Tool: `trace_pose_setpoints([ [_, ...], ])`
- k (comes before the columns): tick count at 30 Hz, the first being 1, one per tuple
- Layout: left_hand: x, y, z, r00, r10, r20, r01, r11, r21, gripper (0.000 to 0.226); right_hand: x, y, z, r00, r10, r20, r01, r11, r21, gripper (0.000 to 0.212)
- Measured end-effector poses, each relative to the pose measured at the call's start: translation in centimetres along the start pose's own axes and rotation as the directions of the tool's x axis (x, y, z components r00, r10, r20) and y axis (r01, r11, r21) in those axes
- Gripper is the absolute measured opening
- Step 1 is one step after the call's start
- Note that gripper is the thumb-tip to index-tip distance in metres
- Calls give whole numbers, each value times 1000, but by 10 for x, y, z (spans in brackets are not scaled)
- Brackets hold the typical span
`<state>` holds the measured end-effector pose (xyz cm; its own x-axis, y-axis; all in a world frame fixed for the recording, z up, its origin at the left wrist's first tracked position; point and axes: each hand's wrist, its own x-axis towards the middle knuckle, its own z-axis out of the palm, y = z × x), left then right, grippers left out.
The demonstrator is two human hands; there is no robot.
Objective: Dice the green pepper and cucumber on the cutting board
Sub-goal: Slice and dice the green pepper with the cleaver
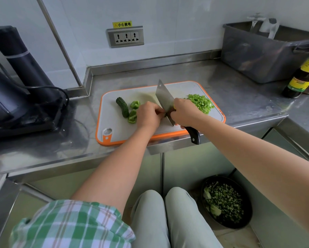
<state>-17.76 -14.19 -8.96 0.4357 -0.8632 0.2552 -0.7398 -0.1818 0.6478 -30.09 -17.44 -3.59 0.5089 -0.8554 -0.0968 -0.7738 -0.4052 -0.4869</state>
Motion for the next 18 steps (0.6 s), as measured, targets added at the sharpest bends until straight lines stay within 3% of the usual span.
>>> trace_pose_setpoints([
  [4,0,-1,2,999,-6,-36,5,1000,-10,11,0,9,-5,996,50,-80,-41,993,112,8],
  [10,-3,-5,-4,995,-21,-95,22,1000,8,18,-7,7,-17,998,60,1,-59,976,210,16],
  [15,-11,-12,-17,960,36,-278,39,965,258,20,-14,1,5,997,22,78,-35,985,167,3],
  [18,-16,-15,-20,954,-1,-300,113,928,355,25,-13,10,0,996,93,15,-94,986,136,10],
])
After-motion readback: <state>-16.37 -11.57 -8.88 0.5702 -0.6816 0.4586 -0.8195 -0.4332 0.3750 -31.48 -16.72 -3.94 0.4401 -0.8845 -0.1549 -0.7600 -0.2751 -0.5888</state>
